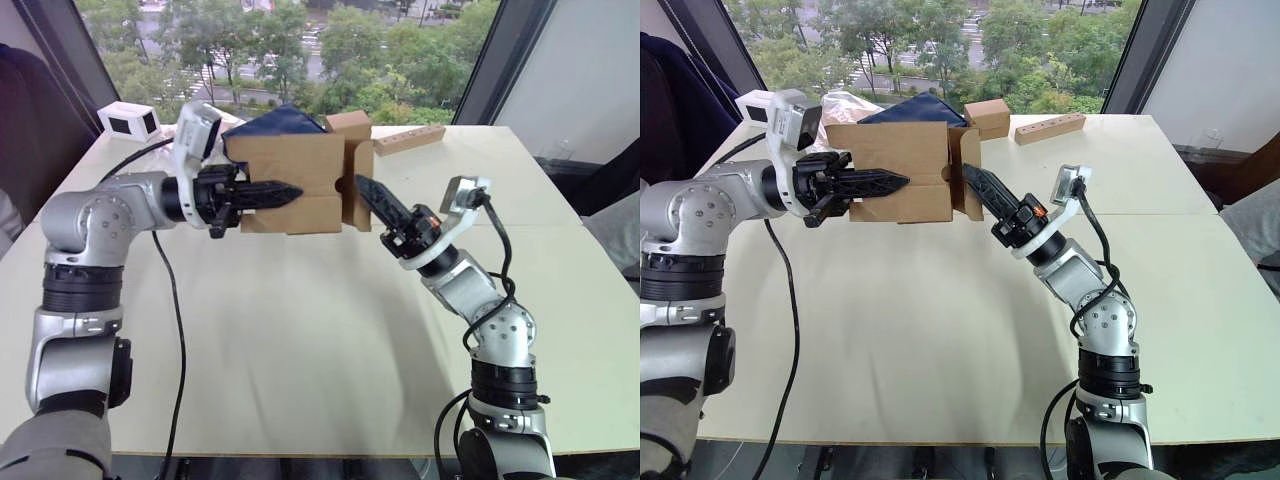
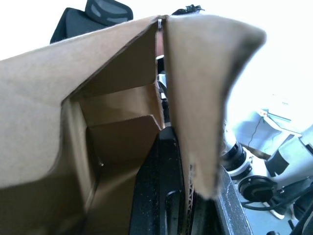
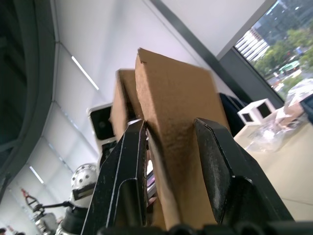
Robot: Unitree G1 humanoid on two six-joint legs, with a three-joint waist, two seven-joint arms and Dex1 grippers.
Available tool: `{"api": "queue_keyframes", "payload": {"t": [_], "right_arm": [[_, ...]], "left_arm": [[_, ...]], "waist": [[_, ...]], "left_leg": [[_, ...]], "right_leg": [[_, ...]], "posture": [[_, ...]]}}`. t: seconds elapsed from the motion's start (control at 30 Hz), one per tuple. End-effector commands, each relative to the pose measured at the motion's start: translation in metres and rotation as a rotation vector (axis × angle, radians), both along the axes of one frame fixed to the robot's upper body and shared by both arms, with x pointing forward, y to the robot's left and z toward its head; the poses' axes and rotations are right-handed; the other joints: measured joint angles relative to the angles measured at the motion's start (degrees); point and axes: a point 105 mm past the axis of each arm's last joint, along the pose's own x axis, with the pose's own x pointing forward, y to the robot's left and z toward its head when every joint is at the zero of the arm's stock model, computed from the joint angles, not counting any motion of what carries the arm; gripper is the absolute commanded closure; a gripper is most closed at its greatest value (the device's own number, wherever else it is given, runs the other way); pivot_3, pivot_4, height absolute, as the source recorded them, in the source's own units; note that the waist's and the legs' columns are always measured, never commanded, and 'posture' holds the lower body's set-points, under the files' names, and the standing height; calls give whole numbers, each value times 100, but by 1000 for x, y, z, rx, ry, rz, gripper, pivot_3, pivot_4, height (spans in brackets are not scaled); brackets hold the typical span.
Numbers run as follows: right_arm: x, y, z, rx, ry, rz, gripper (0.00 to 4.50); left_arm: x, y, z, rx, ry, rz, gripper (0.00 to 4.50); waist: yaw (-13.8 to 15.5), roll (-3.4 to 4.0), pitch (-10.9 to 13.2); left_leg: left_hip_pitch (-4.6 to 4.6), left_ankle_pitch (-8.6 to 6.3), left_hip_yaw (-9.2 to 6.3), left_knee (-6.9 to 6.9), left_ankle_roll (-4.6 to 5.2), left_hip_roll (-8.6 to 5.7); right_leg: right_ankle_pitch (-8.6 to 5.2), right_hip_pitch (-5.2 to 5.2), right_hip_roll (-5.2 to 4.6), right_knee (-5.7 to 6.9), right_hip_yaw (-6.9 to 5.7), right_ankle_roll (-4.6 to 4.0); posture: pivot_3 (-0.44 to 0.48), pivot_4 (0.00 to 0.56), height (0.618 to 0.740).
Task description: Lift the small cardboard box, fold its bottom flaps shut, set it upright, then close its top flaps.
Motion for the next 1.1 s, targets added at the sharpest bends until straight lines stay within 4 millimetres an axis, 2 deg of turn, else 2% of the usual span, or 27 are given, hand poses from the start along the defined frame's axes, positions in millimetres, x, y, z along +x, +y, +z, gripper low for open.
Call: {"api": "queue_keyframes", "payload": {"t": [0.03,0.43,0.63,0.9,1.1], "right_arm": [[-12,4,14,46,-55,45,2963],[-15,18,13,71,-35,46,2963],[-20,25,17,90,-40,75,2963],[-28,37,12,109,-11,111,2963],[-27,20,14,127,-6,81,2963]], "left_arm": [[-4,4,16,-31,-65,0,4500],[-3,2,15,-41,-66,1,4500],[-1,1,15,-46,-64,5,4500],[2,1,15,-55,-68,16,4500],[2,5,17,-57,-71,30,4500]], "waist": [[0,0,0],[-3,0,0],[-5,0,0],[-6,0,0],[-7,0,0]], "left_leg": [[0,0,0,0,0,0],[0,0,0,0,0,0],[0,0,0,0,0,0],[0,0,0,0,0,0],[0,0,0,-1,0,0]], "right_leg": [[0,0,0,0,0,0],[0,0,0,0,0,0],[0,0,0,0,0,0],[0,0,0,0,0,0],[0,0,0,0,0,0]], "posture": [[0,150,740],[0,150,740],[0,150,740],[0,150,740],[0,150,740]]}}
